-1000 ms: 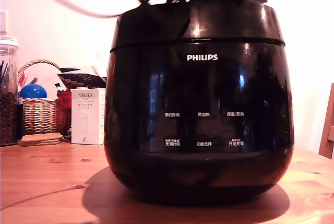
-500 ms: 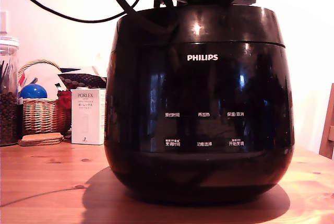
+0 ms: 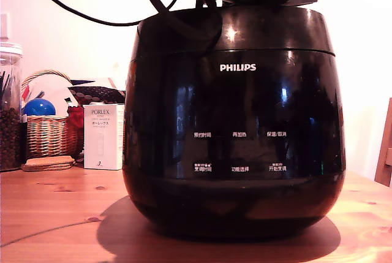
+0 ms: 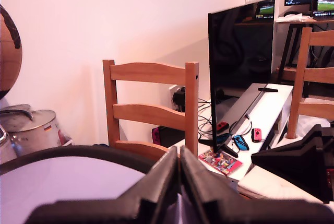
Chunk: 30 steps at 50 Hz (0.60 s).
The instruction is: Close the rice cooker by pressing the lid down with medium force
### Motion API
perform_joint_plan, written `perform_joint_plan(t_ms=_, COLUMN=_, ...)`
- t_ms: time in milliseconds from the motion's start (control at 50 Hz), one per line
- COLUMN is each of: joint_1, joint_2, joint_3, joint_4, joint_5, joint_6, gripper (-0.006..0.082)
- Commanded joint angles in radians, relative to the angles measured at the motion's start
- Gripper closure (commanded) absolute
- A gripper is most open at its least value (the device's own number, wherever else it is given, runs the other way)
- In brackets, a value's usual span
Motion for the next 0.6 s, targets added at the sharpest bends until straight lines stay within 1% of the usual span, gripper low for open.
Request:
perform_joint_plan(t_ms=0, joint_1=0.010, joint_2=0.093, joint_3=-0.113, joint_4=-0.098, joint_5=-0.018, joint_6=0.006, gripper=0.0791)
perform_joint_plan(t_ms=260, joint_1=0.010, joint_2=-0.035, joint_3=-0.064, joint_4=-0.098, joint_5=-0.034, joint_6=0.080, gripper=0.0791)
perform_joint_plan(t_ms=440, joint_1=0.011, joint_2=-0.083, joint_3=-0.051, joint_4=-0.108, joint_5=-0.076, joint_6=0.085, gripper=0.0791)
perform_joint_plan(t_ms=580, joint_1=0.027, joint_2=-0.129, joint_3=-0.051, joint_4=-0.114, joint_5=-0.078, joint_6=0.096, gripper=0.0791)
